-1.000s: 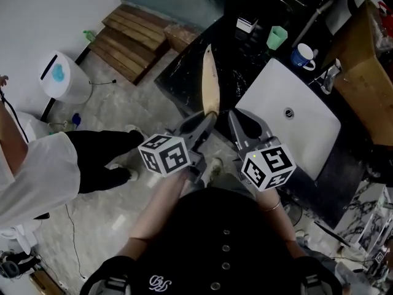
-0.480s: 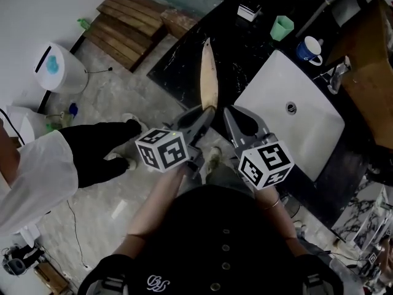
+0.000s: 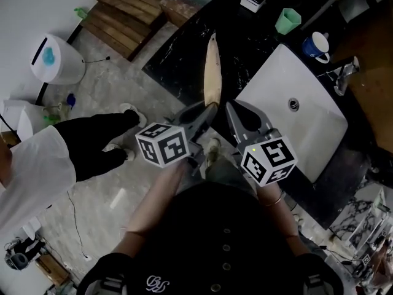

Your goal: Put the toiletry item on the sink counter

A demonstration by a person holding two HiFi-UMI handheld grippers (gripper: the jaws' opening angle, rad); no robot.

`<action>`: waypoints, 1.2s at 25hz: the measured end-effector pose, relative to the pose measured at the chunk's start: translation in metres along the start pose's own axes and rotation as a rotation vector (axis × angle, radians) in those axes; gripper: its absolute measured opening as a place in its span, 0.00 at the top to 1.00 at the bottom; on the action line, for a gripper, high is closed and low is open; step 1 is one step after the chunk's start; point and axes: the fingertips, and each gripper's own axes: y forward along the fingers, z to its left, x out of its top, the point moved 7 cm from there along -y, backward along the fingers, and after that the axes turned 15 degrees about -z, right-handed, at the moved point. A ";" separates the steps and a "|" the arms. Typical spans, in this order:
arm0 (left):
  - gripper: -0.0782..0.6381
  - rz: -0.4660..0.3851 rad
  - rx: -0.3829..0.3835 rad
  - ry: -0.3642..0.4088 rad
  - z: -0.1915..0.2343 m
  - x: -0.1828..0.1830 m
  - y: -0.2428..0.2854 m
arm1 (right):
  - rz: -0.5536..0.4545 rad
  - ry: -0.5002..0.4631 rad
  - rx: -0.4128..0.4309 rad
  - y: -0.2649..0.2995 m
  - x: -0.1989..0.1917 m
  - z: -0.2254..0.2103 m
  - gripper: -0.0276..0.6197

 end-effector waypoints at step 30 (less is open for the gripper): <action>0.80 0.048 0.165 0.325 0.018 0.008 0.010 | 0.041 0.011 0.010 0.015 -0.008 -0.019 0.95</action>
